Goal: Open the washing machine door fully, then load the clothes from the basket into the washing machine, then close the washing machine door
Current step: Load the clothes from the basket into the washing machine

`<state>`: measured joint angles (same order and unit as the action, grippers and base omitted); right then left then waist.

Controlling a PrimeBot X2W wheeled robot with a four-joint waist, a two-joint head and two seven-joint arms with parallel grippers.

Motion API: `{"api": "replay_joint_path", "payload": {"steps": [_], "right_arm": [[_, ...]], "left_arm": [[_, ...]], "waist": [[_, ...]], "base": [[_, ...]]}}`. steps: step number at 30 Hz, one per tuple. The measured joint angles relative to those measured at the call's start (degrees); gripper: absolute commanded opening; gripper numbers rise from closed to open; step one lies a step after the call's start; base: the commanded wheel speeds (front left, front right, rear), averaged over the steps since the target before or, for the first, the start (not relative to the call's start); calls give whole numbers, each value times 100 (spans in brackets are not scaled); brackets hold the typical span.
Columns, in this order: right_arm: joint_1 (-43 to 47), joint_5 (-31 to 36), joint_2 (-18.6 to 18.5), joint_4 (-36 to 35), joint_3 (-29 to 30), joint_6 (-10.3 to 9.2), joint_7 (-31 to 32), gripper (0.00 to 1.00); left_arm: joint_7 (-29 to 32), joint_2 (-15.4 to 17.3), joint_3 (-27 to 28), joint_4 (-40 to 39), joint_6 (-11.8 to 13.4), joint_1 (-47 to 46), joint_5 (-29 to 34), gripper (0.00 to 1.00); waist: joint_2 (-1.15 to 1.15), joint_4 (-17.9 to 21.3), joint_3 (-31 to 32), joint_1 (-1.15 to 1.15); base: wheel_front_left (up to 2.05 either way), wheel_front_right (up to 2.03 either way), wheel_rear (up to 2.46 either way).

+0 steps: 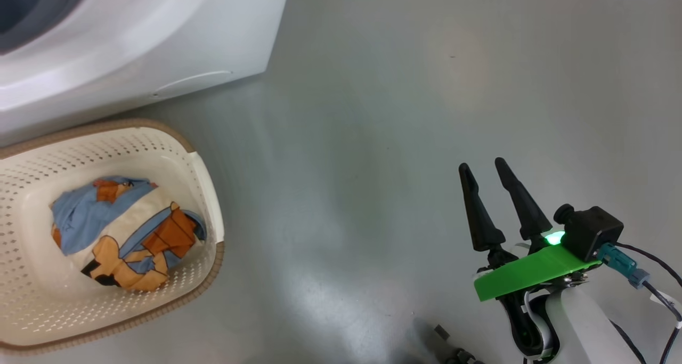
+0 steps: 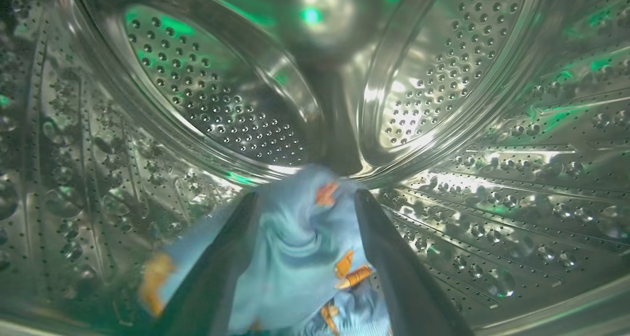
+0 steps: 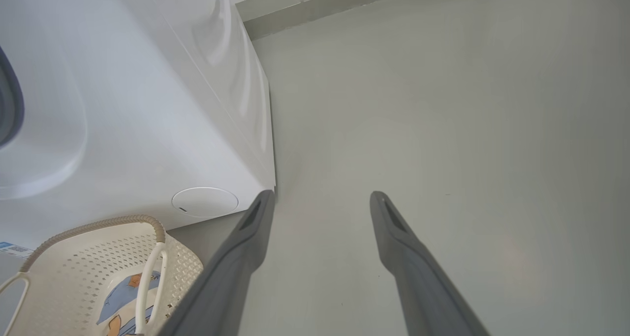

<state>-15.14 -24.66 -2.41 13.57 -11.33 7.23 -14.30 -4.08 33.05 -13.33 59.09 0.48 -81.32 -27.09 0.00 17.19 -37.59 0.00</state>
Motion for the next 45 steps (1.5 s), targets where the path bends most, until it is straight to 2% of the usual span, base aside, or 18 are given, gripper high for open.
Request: {"api": "replay_joint_path", "payload": {"steps": [7,17,21,30,32,33,39,45], "right_arm": [[0,59,-1,37,123,0,0,100],[79,268,-4,105,420,0,18,100],[241,378,-4,65,513,0,126,100],[580,475,-3,-104,691,0,371,100],[704,509,-3,-157,716,0,471,100],[704,509,-3,-157,716,0,471,100],[1073,609,-3,-198,782,0,701,100],[1508,832,0,-339,882,0,957,100]], "left_arm": [[-298,-223,65,242,-42,275,-234,100],[-867,-869,136,360,-92,1543,-531,100],[-966,-1103,155,133,-92,2088,-604,100],[-1055,-1573,310,-1250,133,3603,-538,100],[-1055,-1707,436,-1915,287,4368,-420,100],[-1055,-1707,436,-1915,287,4368,-420,100],[-1056,-2049,591,-3015,557,5910,-73,100],[-1055,-2291,566,-3811,672,7186,287,100]], "waist": [[0,-123,179,0],[0,-351,744,0],[0,-466,1013,-1],[0,-734,1518,0],[0,-816,1726,-1],[0,-816,1726,-1],[0,-941,2213,-1],[0,-1056,2756,-1]], "base": [[0,0,0],[0,0,0],[0,0,0],[0,0,0],[0,0,0],[0,0,0],[0,0,0],[0,0,0]]}}
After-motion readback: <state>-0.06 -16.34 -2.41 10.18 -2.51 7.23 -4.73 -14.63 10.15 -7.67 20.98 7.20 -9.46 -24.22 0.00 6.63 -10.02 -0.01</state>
